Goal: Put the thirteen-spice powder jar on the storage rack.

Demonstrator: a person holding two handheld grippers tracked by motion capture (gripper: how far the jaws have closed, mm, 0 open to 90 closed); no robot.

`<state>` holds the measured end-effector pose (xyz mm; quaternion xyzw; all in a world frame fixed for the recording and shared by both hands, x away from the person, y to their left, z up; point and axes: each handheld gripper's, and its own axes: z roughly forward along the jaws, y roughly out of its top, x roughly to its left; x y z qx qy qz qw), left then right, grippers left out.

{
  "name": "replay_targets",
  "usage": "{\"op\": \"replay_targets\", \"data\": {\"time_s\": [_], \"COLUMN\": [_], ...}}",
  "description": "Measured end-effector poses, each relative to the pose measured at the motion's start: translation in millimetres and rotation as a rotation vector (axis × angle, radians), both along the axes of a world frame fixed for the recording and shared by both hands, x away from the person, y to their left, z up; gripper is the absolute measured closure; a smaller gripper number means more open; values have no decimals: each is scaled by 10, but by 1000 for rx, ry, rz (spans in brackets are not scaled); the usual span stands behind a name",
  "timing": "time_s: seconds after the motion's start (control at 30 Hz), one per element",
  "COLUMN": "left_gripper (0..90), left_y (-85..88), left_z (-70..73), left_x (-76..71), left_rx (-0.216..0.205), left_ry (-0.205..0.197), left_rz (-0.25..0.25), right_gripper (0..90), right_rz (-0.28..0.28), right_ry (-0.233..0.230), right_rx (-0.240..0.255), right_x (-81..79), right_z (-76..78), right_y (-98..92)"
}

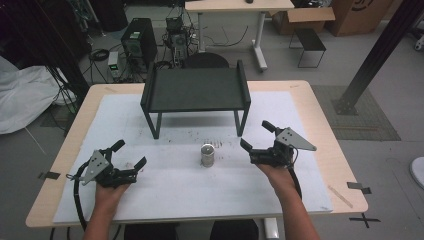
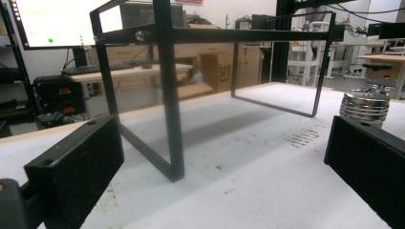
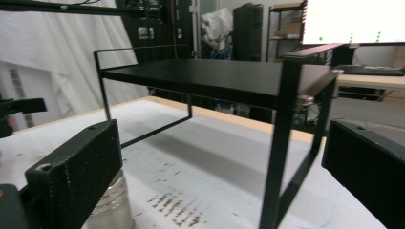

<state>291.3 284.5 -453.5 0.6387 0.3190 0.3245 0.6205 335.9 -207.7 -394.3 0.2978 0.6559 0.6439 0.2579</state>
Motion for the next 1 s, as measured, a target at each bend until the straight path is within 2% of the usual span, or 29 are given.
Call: {"op": "replay_targets", "data": {"time_s": [0.43,0.7,1.0], "left_gripper": [2,2,2], "left_y": [1,0,2], "left_z": [0,0,1], "left_x": [1,1,2], "left_rx": [0,0,1], "left_ry": [0,1,0], "left_rz": [0,0,-1], "right_gripper": [0,0,0], "right_rz": [98,149,185], "right_ry": [35,70,93], "right_rx": [-36,-60,-72], "right_x": [34,65,85], "right_z": [55,31,28], "right_y": [192,311,397]}}
